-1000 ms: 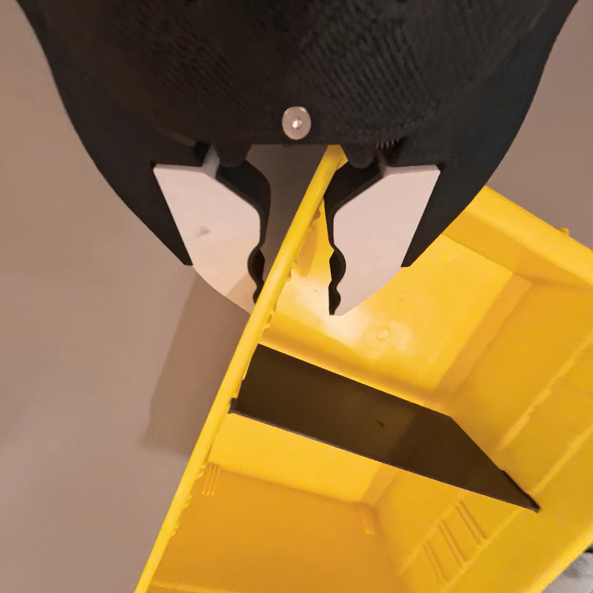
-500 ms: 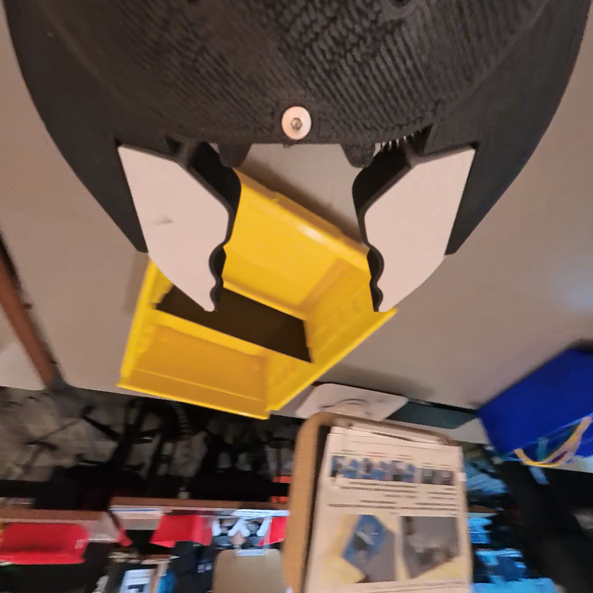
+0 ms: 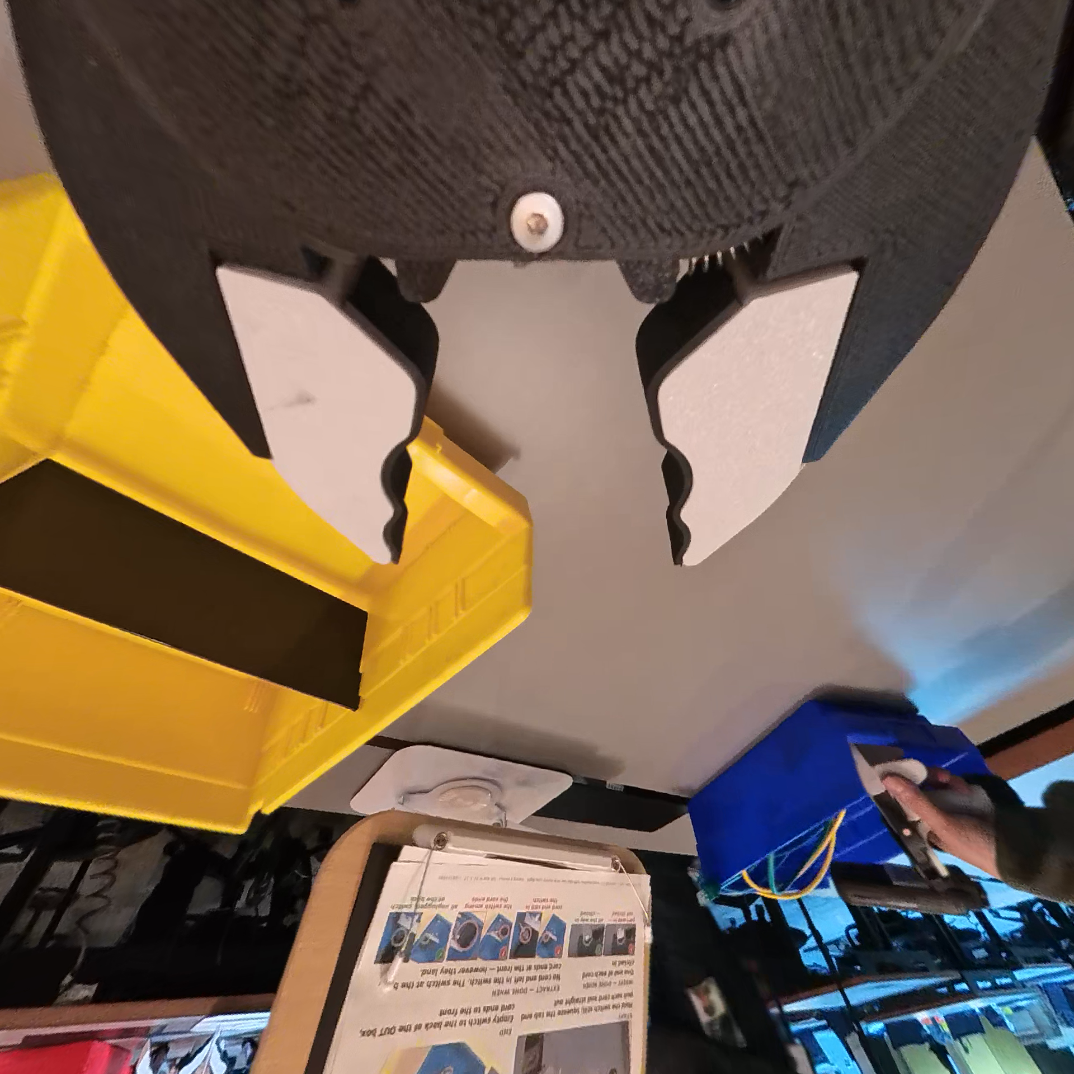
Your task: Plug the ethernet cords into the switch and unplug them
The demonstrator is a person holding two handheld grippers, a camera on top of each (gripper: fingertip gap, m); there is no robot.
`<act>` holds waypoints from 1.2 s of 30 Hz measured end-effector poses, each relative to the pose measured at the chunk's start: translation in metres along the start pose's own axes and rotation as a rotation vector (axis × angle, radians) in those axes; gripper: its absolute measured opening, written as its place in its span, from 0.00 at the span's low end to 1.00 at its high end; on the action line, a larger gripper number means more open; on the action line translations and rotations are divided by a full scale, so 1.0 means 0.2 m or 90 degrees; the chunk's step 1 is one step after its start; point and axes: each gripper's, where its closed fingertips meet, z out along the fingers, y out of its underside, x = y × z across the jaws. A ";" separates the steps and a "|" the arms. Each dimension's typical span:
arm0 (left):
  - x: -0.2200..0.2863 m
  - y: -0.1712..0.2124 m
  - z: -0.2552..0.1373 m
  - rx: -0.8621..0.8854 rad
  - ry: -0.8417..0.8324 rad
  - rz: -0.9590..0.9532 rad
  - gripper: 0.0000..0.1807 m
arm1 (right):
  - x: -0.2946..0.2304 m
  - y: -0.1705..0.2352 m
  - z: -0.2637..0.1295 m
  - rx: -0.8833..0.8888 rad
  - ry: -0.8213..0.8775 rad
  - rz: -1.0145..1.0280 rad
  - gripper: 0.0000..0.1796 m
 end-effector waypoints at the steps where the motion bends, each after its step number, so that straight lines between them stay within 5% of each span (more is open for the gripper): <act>1: 0.00 -0.01 0.00 0.011 -0.004 0.018 0.24 | -0.01 0.00 0.01 -0.004 -0.005 -0.001 0.48; 11: 0.06 -0.08 -0.18 0.189 -0.070 0.142 0.15 | -0.15 -0.04 0.06 0.009 -0.026 -0.018 0.45; 17: 0.37 -0.08 -0.58 0.343 -0.032 0.215 0.06 | -0.37 -0.10 0.11 0.032 -0.065 -0.048 0.43; 23: 0.68 0.03 -0.72 0.367 -0.067 0.314 0.05 | -0.65 -0.14 0.24 0.033 -0.133 -0.100 0.42; 28: 0.77 0.10 -0.66 0.354 -0.080 0.327 0.05 | -0.92 -0.19 0.38 0.045 -0.228 -0.097 0.40; 36: 0.57 0.28 -0.23 0.310 -0.071 0.268 0.05 | -1.16 0.04 0.54 -0.060 -0.273 -0.172 0.41</act>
